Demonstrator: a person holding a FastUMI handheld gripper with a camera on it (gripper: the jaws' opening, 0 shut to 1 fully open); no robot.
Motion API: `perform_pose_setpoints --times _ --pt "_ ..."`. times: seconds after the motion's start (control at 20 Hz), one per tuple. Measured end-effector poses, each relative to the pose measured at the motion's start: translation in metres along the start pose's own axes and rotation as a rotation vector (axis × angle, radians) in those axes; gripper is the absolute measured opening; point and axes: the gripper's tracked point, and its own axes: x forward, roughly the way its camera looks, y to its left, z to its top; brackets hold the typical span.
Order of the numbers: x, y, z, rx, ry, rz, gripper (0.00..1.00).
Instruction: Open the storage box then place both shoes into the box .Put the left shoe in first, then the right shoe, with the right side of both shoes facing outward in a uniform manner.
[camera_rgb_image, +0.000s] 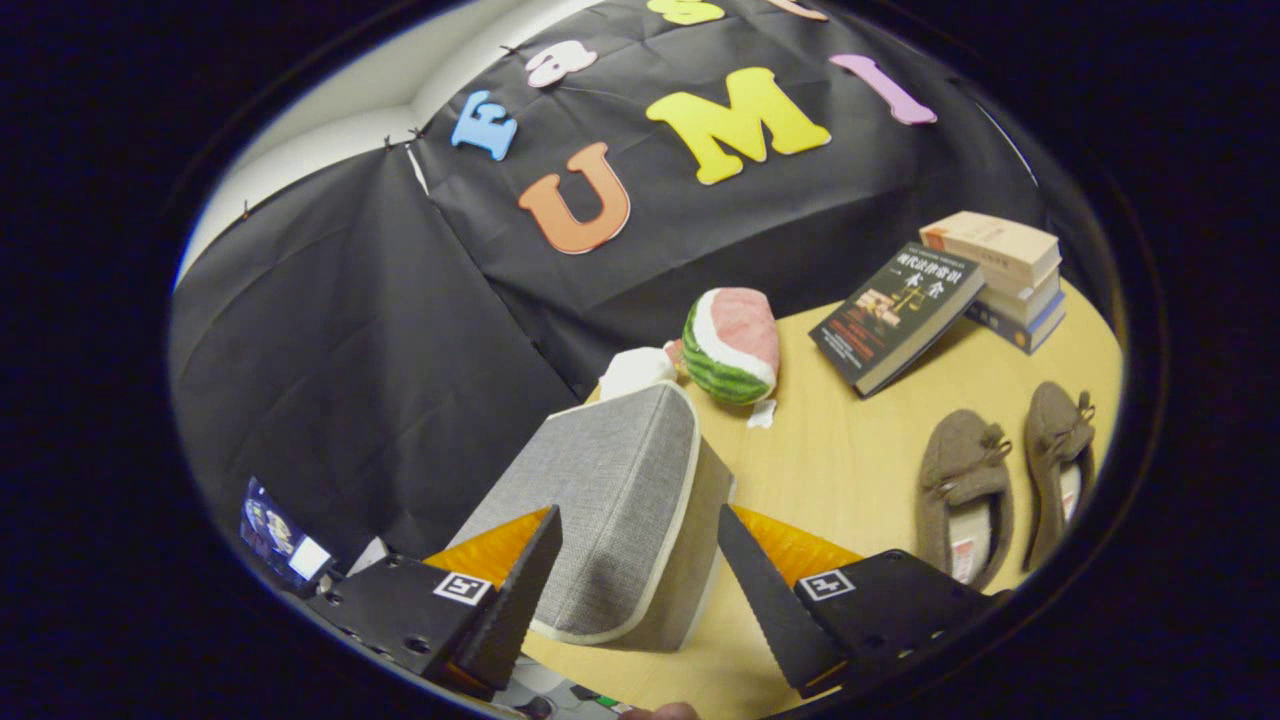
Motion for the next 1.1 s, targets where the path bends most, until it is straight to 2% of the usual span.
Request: perform_pose_setpoints --times 0.2,0.65,0.85,1.0,1.05,1.1 --pt "0.017 0.004 -0.017 0.113 0.045 0.06 0.95" --pt "0.04 0.016 -0.026 0.32 0.1 0.149 0.95" --pt "0.037 0.021 -0.022 0.355 0.105 0.152 0.94" --pt "0.032 0.018 -0.015 0.368 0.117 0.138 0.77" --pt "0.018 0.019 -0.011 0.382 0.114 0.159 0.73" --pt "0.014 0.018 0.003 0.393 0.088 0.143 0.59"
